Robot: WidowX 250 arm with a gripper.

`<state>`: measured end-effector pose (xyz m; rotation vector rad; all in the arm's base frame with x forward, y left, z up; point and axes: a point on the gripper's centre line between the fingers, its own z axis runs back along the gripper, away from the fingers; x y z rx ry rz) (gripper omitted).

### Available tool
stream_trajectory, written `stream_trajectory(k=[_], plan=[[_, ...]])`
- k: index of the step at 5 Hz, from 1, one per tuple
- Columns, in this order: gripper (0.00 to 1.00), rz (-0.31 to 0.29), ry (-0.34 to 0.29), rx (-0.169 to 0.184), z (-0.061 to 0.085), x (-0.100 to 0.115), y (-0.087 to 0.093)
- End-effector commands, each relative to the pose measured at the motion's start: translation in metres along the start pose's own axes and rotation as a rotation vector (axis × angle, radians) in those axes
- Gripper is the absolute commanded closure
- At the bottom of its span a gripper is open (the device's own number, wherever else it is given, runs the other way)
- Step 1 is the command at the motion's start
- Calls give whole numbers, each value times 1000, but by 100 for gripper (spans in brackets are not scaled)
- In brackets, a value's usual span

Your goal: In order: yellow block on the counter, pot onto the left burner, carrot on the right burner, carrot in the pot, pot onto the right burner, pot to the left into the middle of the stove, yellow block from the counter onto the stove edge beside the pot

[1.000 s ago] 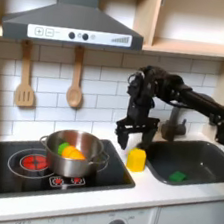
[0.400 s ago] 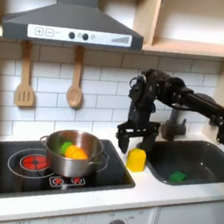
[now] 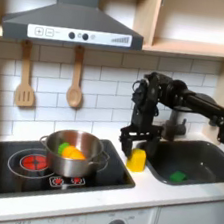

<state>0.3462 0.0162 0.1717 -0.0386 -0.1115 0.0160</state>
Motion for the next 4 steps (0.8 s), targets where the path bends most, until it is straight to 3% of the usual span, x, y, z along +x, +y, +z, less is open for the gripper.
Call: stream_trajectory(k=[1, 4], plan=[[0, -8, 11, 25, -9, 0, -1], [0, -1, 38, 52, -20, 0, 1]])
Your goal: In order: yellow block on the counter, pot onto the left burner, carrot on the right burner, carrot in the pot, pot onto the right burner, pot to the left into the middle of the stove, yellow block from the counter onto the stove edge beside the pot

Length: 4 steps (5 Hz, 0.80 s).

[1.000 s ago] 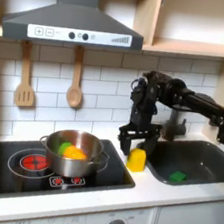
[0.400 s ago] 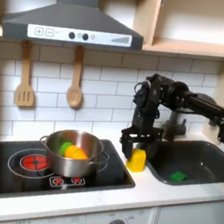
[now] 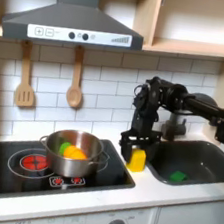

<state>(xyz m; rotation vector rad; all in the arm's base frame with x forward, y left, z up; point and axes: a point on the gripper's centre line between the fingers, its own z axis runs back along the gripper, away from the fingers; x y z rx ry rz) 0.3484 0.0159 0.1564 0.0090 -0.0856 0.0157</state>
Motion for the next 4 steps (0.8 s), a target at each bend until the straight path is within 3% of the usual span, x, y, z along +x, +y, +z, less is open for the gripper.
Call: stream_trajectory(k=[1, 2, 3, 4], plan=[[0, 0, 28, 11, -8, 0, 0], [0, 1, 34, 14, -12, -12, 3], [0, -2, 71, 21, -24, -10, 2], [0, 1, 54, 22, -22, -15, 4]])
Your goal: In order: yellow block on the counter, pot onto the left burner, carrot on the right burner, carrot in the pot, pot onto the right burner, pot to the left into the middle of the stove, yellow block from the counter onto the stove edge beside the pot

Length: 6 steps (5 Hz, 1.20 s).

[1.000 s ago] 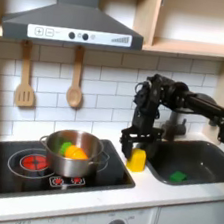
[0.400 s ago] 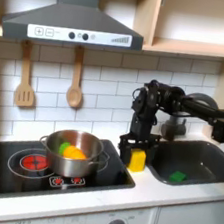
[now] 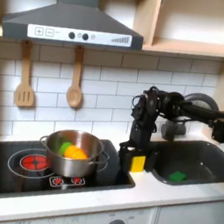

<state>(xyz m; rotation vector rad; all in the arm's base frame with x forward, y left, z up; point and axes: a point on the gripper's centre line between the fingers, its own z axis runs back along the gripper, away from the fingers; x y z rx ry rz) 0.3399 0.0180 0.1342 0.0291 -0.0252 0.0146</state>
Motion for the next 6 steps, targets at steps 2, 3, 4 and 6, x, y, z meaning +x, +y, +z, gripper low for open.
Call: stream_trajectory(k=[2, 3, 4, 6], plan=[[100, 2, -1, 4, -2, -1, 1], [100, 3, -5, 4, 0, -8, 1], [100, 2, -5, 2, 1, 3, 0], [0, 24, -36, 7, 10, 1, 2]])
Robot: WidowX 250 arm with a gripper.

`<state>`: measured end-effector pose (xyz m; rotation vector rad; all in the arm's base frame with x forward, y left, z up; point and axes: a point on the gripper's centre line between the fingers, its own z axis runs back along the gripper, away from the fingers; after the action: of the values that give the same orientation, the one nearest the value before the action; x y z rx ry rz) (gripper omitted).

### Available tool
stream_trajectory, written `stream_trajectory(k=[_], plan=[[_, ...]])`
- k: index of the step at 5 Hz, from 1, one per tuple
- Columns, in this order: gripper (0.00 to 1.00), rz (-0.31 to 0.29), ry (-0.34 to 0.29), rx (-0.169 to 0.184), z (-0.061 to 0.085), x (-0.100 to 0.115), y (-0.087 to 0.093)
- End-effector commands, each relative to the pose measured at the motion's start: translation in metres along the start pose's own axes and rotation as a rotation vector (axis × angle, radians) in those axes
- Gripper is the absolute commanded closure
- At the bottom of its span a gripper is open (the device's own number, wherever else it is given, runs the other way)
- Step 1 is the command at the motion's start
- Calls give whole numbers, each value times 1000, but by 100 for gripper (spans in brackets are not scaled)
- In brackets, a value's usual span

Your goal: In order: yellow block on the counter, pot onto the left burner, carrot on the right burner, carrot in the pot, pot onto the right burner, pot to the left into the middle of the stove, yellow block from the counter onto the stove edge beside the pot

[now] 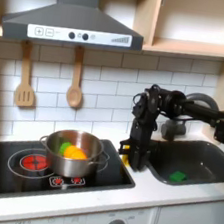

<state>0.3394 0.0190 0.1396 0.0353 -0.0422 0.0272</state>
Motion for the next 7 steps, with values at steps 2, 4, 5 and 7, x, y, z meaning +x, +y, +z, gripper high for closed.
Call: stream_trajectory(k=[2, 4, 5, 7], plan=[[0, 17, -11, -9, 13, 8, -1], [0, 54, -40, -22, 27, 28, -3], [0, 71, -20, -28, 19, 34, -3], [0, 73, 13, -25, 7, 32, -5]])
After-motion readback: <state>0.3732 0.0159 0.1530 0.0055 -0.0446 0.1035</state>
